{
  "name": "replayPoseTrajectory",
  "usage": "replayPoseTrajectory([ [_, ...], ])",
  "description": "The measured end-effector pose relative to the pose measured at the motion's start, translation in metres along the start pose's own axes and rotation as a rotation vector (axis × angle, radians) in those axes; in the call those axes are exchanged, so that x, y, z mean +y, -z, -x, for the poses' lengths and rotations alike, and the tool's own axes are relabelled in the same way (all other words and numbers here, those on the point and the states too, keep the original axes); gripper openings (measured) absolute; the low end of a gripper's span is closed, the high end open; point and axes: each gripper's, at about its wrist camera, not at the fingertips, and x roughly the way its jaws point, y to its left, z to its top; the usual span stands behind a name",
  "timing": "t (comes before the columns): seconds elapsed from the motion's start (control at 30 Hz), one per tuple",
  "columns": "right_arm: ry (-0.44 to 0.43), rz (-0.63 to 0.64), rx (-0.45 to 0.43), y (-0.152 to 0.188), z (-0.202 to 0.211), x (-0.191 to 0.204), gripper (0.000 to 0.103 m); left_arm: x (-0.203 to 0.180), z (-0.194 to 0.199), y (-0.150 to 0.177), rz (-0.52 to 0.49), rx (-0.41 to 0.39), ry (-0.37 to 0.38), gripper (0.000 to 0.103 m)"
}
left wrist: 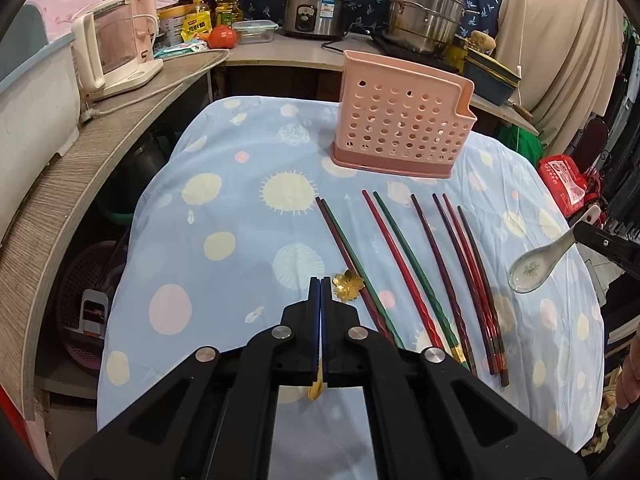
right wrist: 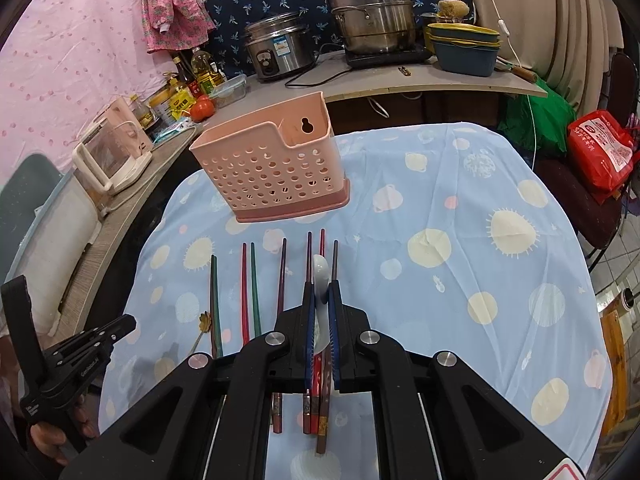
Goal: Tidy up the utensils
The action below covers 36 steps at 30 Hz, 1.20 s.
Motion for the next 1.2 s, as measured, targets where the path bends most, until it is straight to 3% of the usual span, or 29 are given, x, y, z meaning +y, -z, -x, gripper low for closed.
replayPoseTrajectory([
  [0.1,0.0,-0.003,0.008,0.003,-0.001,-0.001,0.007,0.007,-0.007,0.011,0.013,0.031,-0.007,0.004],
  [0.2,-0.002,-0.009,0.018,0.007,-0.002,-0.001,0.007,0.012,-0.019,0.032,0.029,0.091,-0.006,0.027],
  [0.3,-0.003,-0.008,0.028,0.012,-0.004,-0.001,0.007,0.009,-0.031,0.048,0.019,0.129,-0.012,0.034],
  [0.57,-0.001,-0.012,0.039,0.016,-0.007,-0.001,0.007,0.014,-0.049,0.062,0.049,0.179,0.018,0.033],
  [0.6,-0.001,-0.012,0.04,0.017,-0.007,-0.001,0.007,0.013,-0.048,0.062,0.045,0.18,0.026,0.029],
  [0.63,0.0,-0.012,0.041,0.017,-0.007,-0.001,0.007,0.012,-0.048,0.062,0.045,0.182,0.036,0.019],
  [0.7,-0.001,-0.012,0.043,0.017,-0.008,0.0,0.007,0.012,-0.049,0.062,0.052,0.188,0.055,0.013],
  [0.97,-0.001,-0.01,0.042,0.017,-0.008,0.0,0.007,0.01,-0.041,0.06,0.067,0.185,0.085,0.01],
  [1.2,-0.009,-0.009,0.028,0.014,-0.004,0.001,0.007,0.007,-0.017,0.043,0.055,0.116,0.082,0.01],
])
